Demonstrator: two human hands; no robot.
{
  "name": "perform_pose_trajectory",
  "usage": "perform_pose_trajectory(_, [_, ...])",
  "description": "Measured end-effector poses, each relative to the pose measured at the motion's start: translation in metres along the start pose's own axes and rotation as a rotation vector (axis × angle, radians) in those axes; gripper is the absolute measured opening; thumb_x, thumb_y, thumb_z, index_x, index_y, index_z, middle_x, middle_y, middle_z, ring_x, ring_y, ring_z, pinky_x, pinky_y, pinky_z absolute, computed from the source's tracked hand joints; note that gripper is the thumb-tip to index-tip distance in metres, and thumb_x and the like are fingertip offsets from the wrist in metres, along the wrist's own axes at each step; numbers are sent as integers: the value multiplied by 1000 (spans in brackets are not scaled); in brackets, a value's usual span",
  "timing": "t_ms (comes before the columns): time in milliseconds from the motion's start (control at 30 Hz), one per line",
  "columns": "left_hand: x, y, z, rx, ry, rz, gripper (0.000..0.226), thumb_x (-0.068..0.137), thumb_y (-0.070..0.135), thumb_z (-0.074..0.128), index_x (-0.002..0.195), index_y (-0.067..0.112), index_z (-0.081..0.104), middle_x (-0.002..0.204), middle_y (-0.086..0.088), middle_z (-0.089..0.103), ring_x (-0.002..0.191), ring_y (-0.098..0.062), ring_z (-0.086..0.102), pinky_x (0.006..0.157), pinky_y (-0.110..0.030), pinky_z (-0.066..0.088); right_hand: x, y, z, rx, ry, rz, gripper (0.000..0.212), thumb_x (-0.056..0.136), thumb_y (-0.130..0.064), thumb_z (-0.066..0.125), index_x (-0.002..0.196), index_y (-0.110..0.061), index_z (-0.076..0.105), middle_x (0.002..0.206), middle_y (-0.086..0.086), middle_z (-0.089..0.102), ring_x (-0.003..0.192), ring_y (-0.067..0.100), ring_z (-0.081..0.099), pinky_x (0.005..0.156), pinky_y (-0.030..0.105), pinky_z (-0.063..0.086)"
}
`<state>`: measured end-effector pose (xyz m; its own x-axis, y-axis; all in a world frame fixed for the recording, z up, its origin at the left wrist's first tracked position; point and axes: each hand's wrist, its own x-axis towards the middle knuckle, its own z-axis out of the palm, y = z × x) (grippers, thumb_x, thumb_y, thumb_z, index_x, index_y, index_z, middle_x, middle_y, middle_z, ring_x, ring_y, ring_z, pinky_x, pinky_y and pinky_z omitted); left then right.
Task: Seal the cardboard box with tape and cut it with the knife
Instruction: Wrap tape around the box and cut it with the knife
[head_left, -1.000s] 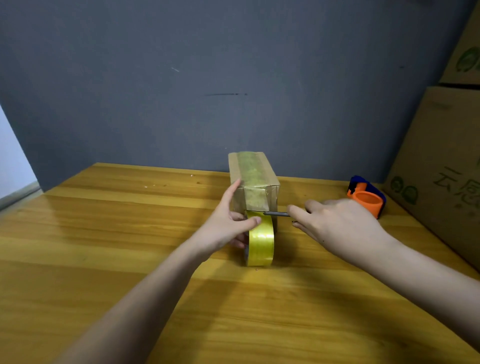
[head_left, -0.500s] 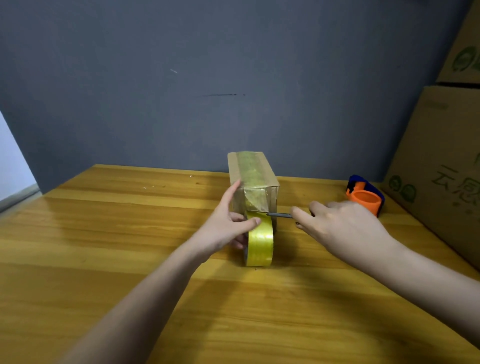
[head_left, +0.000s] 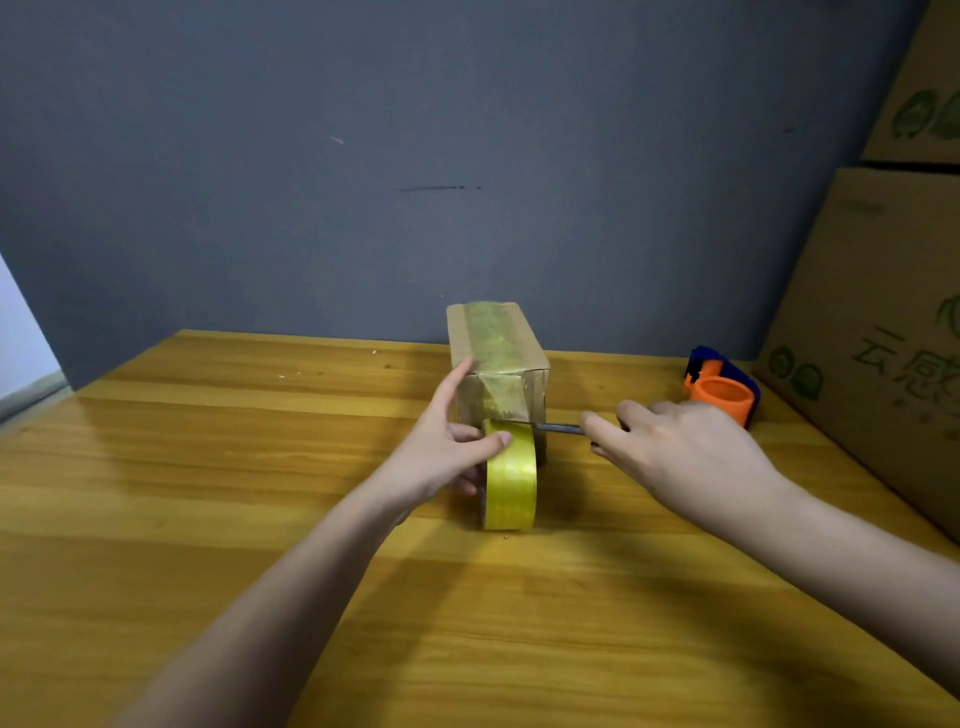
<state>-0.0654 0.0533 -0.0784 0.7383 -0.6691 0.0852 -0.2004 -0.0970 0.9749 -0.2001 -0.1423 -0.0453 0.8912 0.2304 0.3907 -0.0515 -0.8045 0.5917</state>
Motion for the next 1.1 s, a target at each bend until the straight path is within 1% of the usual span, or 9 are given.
perform_pose_trajectory(133, [-1,0,0,5,5,-2,90,82,22,70,144,49,10,87,-5,68,58,-6,63,55,-24,53,6,-3,1,25,-18,-9,36,68,-17,80,96,-17,57,57,4,53,37,21,47,34,24,25])
perform_pose_trajectory(300, [-1,0,2,10,15,-3,90,81,24,71,143,51,11,103,-15,69,60,-7,63,54,-22,52,3,0,-6,67,-54,-9,15,93,-32,50,103,-20,48,68,3,57,46,21,54,36,28,42])
perform_pose_trajectory(400, [-2,-2,1,7,19,-3,90,81,25,71,142,52,11,109,-18,67,60,-7,63,54,-22,51,4,0,-11,75,-71,-30,14,95,-31,47,105,-20,46,71,4,58,49,22,55,39,28,42])
perform_pose_trajectory(500, [-1,-3,1,-1,17,-2,90,82,24,70,143,51,10,108,-16,69,60,-6,64,53,-22,51,8,-2,-13,85,-89,-22,16,86,-27,63,94,-17,53,59,4,54,38,22,49,33,25,34])
perform_pose_trajectory(567, [-1,-2,1,1,22,-1,89,82,23,70,143,51,11,105,-14,69,59,-6,63,53,-22,51,9,-3,-11,101,-77,-36,18,85,-28,66,92,-16,54,57,4,53,36,22,47,32,24,33])
perform_pose_trajectory(733, [-1,-2,2,16,14,-5,90,82,24,71,143,51,10,110,-16,68,59,-5,64,54,-21,51,4,4,-17,102,-96,-87,28,99,-39,28,115,-21,42,85,2,60,66,22,61,49,30,47])
perform_pose_trajectory(867, [-1,-1,0,15,21,-4,90,82,24,70,142,52,10,111,-17,68,59,-4,65,53,-22,51,8,2,-22,85,-149,-84,28,100,-39,25,117,-21,38,88,2,56,70,22,61,52,31,46])
perform_pose_trajectory(1000, [-2,0,1,14,23,-4,90,82,23,70,143,51,10,105,-14,69,60,-6,63,54,-22,52,16,-4,-21,49,-130,-74,21,99,-37,37,107,-20,44,74,2,51,57,23,58,43,30,40])
perform_pose_trajectory(1100, [-4,-1,2,-5,31,0,90,83,21,70,144,50,10,94,-7,72,62,-7,61,53,-23,52,18,-8,-24,69,-172,-81,22,101,-35,27,112,-19,37,78,2,41,67,25,60,48,33,37])
